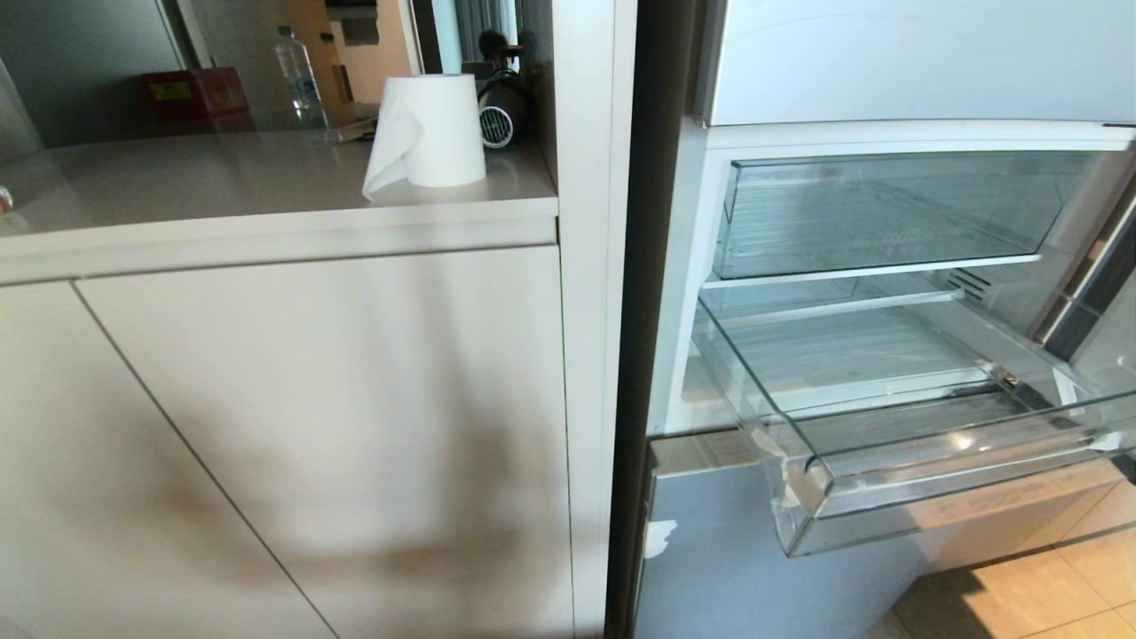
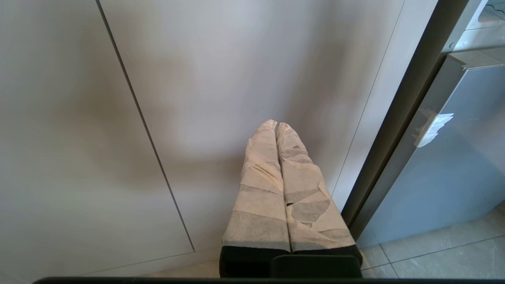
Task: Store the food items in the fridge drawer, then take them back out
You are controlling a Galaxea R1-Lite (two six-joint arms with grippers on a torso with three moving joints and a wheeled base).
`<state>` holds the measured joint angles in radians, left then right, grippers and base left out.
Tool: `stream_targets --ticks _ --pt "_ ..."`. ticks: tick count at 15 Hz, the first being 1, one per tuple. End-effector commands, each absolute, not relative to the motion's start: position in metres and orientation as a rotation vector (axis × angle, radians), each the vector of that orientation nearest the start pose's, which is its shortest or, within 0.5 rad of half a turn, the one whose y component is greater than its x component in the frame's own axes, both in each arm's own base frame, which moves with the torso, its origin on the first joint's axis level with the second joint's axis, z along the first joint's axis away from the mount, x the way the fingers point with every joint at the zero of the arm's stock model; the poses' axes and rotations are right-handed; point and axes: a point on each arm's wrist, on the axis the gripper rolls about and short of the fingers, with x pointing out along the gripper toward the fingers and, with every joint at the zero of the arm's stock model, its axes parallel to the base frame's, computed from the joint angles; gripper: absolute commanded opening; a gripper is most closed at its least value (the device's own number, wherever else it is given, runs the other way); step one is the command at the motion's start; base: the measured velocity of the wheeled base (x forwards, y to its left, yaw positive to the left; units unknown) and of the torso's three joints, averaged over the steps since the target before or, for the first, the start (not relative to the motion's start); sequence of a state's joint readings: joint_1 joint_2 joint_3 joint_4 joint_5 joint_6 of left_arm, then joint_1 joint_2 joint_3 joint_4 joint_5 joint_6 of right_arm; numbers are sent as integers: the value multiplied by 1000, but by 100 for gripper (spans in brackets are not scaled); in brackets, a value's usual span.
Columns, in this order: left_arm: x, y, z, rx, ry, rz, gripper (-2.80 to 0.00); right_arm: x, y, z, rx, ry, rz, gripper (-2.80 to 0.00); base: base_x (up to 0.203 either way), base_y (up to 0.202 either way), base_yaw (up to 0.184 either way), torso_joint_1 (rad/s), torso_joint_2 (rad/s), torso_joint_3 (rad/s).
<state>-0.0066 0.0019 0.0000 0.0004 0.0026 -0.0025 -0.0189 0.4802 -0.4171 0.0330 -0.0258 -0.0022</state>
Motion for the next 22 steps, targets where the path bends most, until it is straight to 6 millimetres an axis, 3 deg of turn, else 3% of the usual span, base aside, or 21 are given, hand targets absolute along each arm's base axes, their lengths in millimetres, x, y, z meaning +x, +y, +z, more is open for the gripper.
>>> stream_targets --ticks 1,6,9,18,22 --pt "-23 0 76 -3 3 -3 -280 -12 0 146 -16 43 -55 -280 0 0 0 0 0 0" --pt "-23 0 76 -3 3 -5 -280 -9 0 84 -150 105 -22 -280 0 0 0 0 0 0" --pt "-23 0 76 -3 3 -3 -280 -23 1 77 -135 -26 21 -280 0 0 0 0 0 0" --pt "-23 0 76 -2 3 -3 -280 -23 0 75 -51 3 9 -280 0 0 0 0 0 0" --pt "-23 0 76 -2 3 -3 -280 -23 0 75 -52 1 11 -280 -1 5 -139 2 4 4"
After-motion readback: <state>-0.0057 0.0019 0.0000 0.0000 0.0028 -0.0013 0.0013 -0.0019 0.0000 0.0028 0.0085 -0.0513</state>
